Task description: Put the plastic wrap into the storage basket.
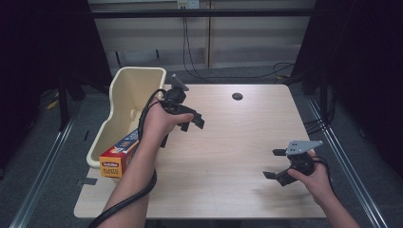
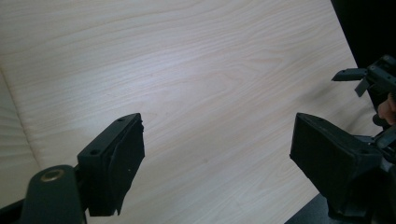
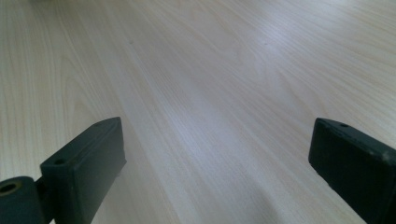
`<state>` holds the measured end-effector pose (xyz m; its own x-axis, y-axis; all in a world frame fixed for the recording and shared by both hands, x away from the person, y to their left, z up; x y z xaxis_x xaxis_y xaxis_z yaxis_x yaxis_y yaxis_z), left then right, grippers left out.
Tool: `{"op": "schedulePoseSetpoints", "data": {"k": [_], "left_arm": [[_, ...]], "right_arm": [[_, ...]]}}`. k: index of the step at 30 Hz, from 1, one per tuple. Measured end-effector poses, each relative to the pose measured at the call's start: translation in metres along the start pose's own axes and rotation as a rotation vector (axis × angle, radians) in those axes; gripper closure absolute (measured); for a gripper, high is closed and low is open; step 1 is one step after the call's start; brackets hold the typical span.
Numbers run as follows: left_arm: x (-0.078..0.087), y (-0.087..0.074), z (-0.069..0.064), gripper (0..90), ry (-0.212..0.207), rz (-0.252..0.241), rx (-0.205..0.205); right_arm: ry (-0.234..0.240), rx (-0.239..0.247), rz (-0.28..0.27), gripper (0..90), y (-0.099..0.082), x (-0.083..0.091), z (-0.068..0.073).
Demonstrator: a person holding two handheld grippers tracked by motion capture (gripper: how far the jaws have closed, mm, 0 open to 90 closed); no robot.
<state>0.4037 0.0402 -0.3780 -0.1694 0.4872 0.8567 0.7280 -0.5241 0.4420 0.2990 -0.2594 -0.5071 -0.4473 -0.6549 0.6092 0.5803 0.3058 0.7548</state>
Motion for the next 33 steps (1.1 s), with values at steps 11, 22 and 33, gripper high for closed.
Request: {"op": "schedulePoseSetpoints", "data": {"k": [11,22,33], "left_arm": [[-0.020,-0.007,-0.003,17.3,-0.030,0.007,-0.005],[-0.043,-0.016,-0.006,16.6,-0.073,-0.001,-0.018],[-0.063,-0.028,-0.007,16.3,-0.091,-0.006,-0.026]], "right_arm": [[0.004,0.005,0.006,3.5,-0.001,-0.002,0.000],[-0.008,0.007,0.020,3.5,-0.004,-0.003,-0.002],[-0.014,0.000,0.028,3.0,-0.006,-0.007,-0.005]]}}
Point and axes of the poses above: each handheld gripper's, and its own axes: x roughly backward along the jaws, y roughly out of its top, z roughly to its left, the point moved 7 cm from there along -x, roughly forward along the jaws, and after that the axes turned 12 degrees about -x, right-handed, at the moved point
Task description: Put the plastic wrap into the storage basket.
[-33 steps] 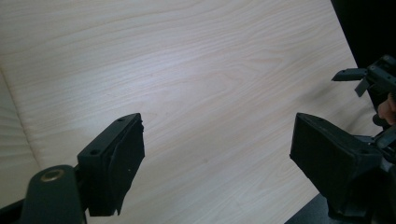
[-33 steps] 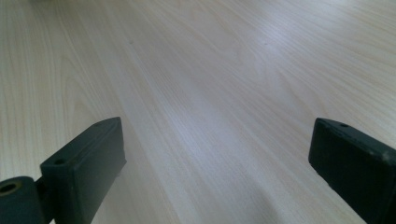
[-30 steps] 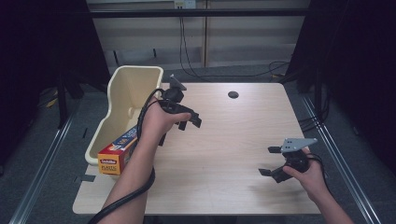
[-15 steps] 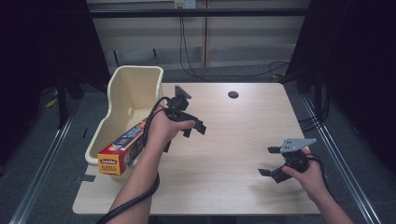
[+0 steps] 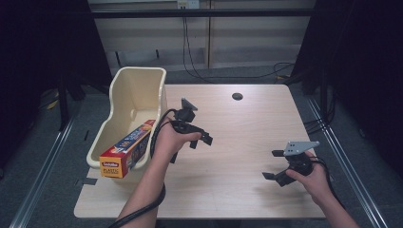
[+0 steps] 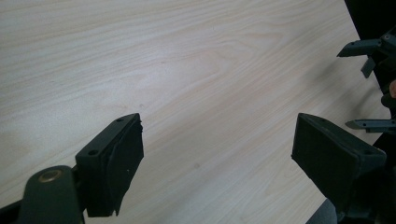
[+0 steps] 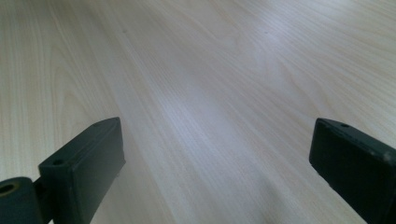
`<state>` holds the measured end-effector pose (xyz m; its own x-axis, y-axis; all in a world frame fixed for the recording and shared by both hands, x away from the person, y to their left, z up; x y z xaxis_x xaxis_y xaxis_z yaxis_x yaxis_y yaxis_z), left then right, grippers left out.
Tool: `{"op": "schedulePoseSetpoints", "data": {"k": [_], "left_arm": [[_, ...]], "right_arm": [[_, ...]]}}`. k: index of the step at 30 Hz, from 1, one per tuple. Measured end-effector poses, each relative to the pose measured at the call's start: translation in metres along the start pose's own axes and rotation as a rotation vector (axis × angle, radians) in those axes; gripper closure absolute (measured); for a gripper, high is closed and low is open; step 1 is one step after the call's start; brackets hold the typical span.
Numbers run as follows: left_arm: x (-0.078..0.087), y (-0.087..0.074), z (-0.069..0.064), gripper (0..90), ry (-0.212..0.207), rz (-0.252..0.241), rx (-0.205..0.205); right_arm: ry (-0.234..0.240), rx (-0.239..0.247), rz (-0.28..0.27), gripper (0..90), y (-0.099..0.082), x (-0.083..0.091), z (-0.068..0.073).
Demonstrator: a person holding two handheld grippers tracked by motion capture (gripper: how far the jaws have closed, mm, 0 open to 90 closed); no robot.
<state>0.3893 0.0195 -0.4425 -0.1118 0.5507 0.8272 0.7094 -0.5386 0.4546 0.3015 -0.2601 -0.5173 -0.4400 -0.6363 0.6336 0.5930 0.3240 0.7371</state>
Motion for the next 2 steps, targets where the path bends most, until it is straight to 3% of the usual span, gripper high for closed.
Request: {"op": "schedulePoseSetpoints", "data": {"k": [2], "left_arm": [[-0.0013,-0.0016,0.0003,16.4,0.008,0.000,-0.012]], "right_arm": [[-0.003,-0.004,-0.003,2.9,-0.0002,-0.0008,-0.0008]]}}
Point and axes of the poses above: each handheld gripper's, and its own axes: x roughly backward along the jaws, y roughly out of its top, z roughly to its left, the point moved 7 cm from there along -x, roughly forward along the jaws, and after that the axes turned 12 degrees about -x, right-handed, at the moved point
